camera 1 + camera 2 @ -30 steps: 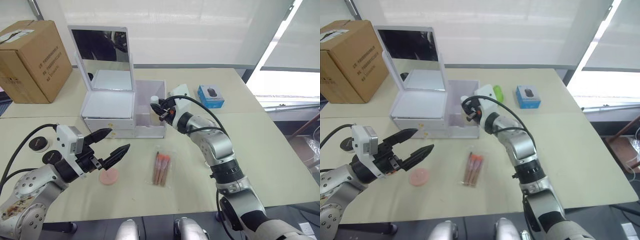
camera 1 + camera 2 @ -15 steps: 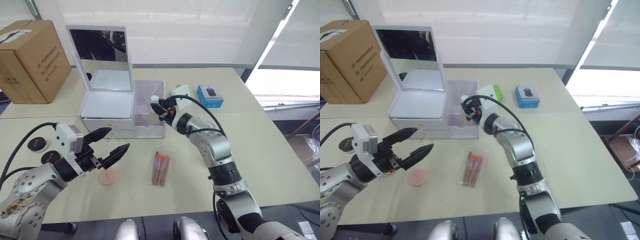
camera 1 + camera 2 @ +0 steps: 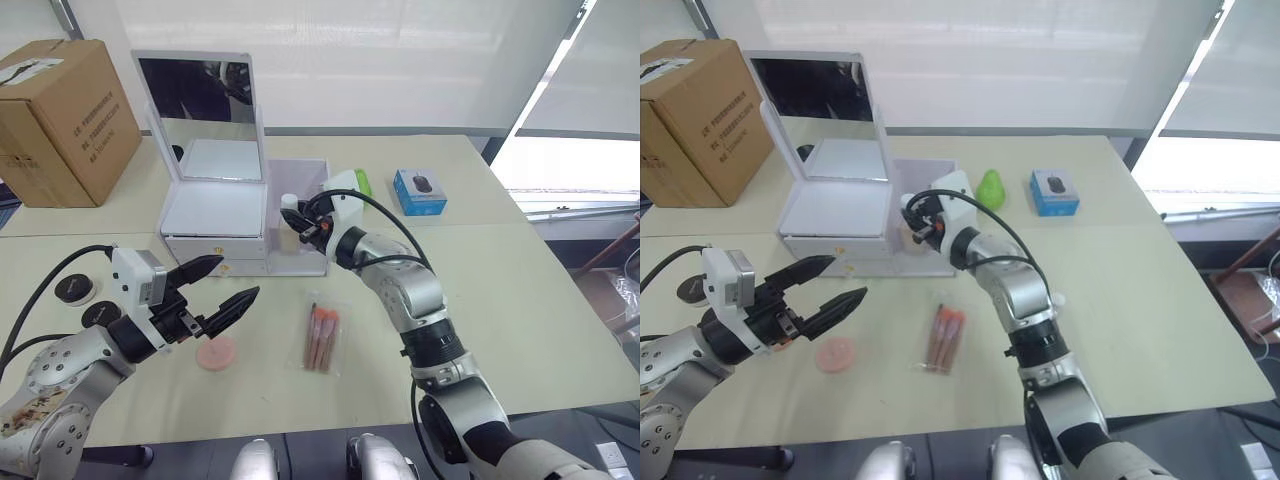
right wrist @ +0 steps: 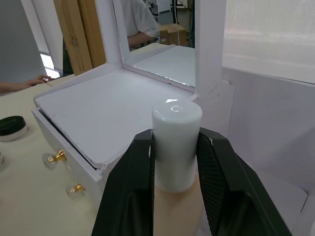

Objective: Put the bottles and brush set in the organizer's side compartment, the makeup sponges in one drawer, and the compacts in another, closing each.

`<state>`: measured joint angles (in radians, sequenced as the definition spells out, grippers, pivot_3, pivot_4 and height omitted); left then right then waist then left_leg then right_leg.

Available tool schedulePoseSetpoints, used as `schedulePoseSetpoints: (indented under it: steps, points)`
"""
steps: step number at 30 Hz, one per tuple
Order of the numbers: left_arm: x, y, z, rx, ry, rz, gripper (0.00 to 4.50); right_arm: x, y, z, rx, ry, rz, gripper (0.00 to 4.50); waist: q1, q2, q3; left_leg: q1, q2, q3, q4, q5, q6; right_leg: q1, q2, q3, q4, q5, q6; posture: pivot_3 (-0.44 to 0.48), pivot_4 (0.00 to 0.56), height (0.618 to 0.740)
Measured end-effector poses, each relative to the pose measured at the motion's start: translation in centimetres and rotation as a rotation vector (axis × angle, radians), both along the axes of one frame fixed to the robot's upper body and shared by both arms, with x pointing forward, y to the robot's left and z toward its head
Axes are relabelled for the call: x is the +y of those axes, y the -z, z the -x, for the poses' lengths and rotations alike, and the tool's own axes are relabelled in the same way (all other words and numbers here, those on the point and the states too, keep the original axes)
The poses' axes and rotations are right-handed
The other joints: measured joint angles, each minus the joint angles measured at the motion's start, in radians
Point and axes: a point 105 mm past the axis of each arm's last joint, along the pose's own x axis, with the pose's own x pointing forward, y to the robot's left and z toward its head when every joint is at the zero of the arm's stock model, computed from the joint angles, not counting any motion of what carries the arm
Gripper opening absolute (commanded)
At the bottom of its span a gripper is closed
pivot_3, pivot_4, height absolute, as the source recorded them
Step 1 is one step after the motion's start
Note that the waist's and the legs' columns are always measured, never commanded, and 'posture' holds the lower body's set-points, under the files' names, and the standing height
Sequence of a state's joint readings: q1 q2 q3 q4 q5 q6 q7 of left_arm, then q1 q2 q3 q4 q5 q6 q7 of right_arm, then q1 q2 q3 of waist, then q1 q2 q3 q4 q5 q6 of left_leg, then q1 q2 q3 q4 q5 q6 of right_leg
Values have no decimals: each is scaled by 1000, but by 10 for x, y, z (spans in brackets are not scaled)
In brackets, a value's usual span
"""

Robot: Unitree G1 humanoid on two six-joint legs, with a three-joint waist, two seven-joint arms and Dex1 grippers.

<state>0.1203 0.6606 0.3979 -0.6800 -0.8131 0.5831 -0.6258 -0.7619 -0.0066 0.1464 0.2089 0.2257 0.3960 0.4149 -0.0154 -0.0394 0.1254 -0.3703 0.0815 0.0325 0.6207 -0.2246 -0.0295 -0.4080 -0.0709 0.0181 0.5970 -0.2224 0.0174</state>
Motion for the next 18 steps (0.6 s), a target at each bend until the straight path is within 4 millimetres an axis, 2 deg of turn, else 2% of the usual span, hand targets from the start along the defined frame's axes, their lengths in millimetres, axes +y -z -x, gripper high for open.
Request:
schedulePoseSetpoints:
  steps: [3, 7, 12, 18]
  points:
    - [0, 0, 0, 1, 2, 2, 4500, -2, 0, -5, -8, 16, -8, 922, 1, 0, 0, 0, 0, 0, 0, 0, 0, 0, 0, 0, 0, 0, 0, 0, 150, 733]
    - [0, -1, 0, 3, 4, 3, 4500, -14, 10, -15, 30, 65, -6, 922, 1, 0, 1, -2, 0, 0, 0, 0, 0, -2, 0, 0, 0, 0, -1, 0, 150, 733]
    - [0, -1, 1, 3, 5, -3, 4500, -19, 13, -16, 24, 70, 25, 922, -2, 0, 1, -2, 1, 0, 0, 0, 0, -2, 1, 0, 0, 0, -1, 0, 150, 733]
    - [0, -1, 0, 5, 5, -3, 4500, -32, 38, -15, 62, 93, 99, 922, 1, 1, 1, -2, 0, 0, 0, 0, 0, -2, 0, 0, -1, 0, -1, 0, 150, 733]
